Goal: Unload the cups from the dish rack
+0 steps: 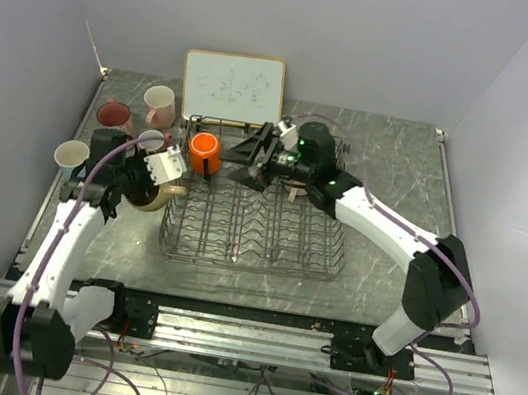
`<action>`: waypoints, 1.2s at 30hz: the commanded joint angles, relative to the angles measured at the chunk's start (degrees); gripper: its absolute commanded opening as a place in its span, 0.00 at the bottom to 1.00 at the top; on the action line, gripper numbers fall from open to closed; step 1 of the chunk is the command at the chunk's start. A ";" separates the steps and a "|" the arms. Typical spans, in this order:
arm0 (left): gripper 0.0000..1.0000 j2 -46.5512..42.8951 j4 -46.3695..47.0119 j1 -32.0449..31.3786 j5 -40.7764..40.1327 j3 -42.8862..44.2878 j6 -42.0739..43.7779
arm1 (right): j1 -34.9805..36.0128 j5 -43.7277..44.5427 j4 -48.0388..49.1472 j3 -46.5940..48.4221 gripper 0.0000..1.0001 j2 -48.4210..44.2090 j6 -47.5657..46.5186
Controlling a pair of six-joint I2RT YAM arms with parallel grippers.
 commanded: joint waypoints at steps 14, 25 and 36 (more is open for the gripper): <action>0.07 23.88 5.97 2.71 -21.52 6.41 -9.21 | -5.91 31.35 -33.98 4.76 0.73 -9.45 -30.67; 0.07 33.23 11.08 5.61 -20.78 8.47 -11.85 | -4.21 39.27 -37.29 5.81 0.72 -6.26 -34.64; 0.52 35.58 9.79 8.72 -13.48 12.30 -13.75 | 1.92 44.40 -38.69 15.72 0.73 5.94 -38.00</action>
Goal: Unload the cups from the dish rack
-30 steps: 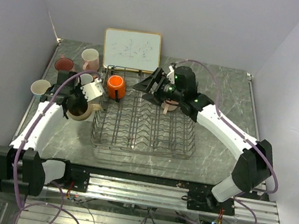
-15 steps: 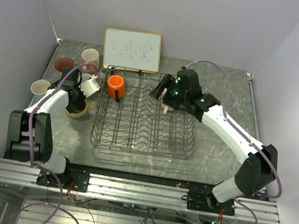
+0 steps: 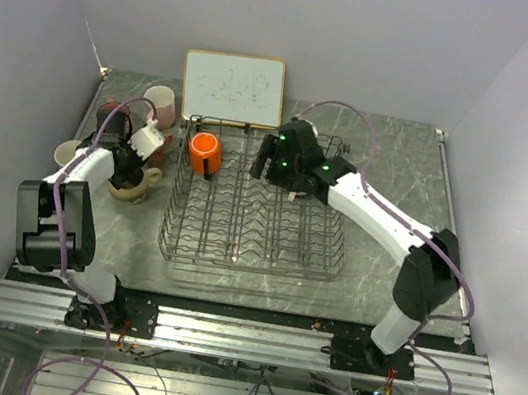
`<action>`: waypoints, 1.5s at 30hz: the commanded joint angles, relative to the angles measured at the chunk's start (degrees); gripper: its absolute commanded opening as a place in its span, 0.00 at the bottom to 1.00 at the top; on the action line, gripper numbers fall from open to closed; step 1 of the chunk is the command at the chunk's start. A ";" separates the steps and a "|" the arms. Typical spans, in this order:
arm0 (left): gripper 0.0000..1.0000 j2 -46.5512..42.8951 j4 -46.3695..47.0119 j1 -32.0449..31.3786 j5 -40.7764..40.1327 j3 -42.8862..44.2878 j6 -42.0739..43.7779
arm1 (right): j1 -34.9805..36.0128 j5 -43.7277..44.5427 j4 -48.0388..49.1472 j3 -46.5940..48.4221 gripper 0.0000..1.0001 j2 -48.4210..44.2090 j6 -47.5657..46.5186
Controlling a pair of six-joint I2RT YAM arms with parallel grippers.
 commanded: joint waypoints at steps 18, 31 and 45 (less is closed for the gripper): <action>1.00 -12.48 -22.16 2.55 12.53 20.35 -5.61 | 12.72 20.62 -5.90 46.47 0.65 41.69 -18.15; 1.00 -18.13 -27.99 2.54 20.98 23.80 -8.43 | 12.64 22.56 -0.47 49.55 0.48 48.57 -23.58; 1.00 -20.56 -26.26 2.57 21.72 22.25 -8.71 | 12.59 22.81 1.46 48.31 0.00 43.88 -25.60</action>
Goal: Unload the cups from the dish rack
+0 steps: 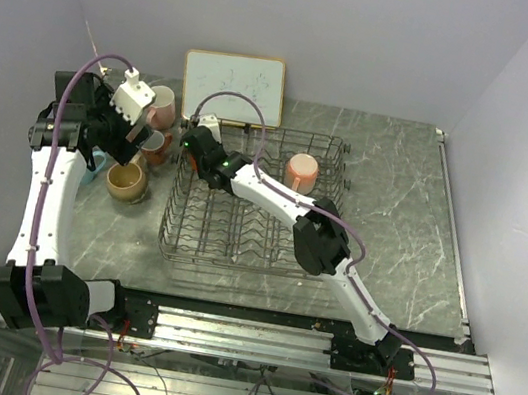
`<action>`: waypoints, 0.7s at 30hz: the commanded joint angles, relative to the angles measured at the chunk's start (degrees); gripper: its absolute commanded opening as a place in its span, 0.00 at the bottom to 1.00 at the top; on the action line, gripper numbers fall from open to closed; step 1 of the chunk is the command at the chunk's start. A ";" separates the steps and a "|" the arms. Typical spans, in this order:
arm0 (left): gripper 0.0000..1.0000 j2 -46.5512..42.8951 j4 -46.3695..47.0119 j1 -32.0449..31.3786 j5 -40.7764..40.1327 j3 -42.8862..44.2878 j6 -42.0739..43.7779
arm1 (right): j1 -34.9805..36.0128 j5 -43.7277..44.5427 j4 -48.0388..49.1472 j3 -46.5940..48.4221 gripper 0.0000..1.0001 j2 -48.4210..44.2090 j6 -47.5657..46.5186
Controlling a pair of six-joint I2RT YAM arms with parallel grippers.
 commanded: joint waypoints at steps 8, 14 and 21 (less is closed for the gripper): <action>1.00 -5.15 3.13 0.51 5.81 -4.51 0.55 | -1.66 0.73 2.77 -3.11 0.00 -13.73 1.34; 1.00 -6.77 5.81 0.53 10.19 -8.53 2.06 | -3.48 -5.04 -1.07 -6.75 0.00 -20.81 7.91; 1.00 -11.13 4.92 0.56 19.88 -14.17 11.67 | -7.19 -23.83 6.28 -25.67 0.00 -35.13 19.12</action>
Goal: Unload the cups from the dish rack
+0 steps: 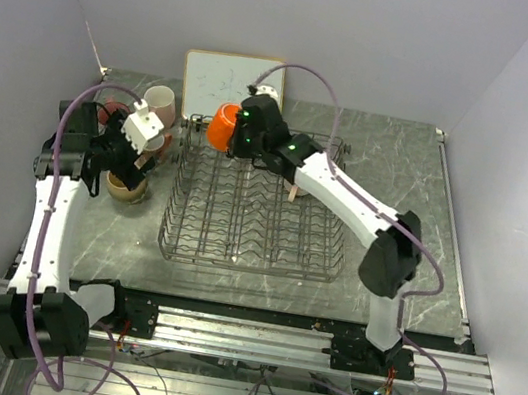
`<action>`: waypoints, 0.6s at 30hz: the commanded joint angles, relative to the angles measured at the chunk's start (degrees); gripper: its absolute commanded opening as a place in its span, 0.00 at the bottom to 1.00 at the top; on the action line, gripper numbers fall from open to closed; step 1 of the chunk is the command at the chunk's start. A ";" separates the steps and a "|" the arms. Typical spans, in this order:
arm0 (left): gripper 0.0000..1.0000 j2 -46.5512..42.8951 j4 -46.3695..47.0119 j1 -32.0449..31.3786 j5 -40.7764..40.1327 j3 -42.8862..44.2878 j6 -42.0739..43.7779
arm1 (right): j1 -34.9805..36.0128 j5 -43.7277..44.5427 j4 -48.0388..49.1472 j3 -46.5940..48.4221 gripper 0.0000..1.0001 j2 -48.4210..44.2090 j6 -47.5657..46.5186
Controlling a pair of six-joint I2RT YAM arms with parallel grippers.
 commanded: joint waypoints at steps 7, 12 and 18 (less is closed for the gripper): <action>1.00 -6.31 -1.46 0.41 17.31 -5.03 16.33 | -4.02 -31.92 9.97 -14.82 0.00 -14.17 14.64; 0.98 -7.75 1.61 -0.04 17.12 -7.15 18.39 | -4.30 -42.56 18.48 -21.21 0.00 -16.79 22.73; 0.97 -10.11 1.70 -0.11 17.17 -9.18 19.46 | -4.20 -53.08 35.38 -28.97 0.00 -16.77 35.16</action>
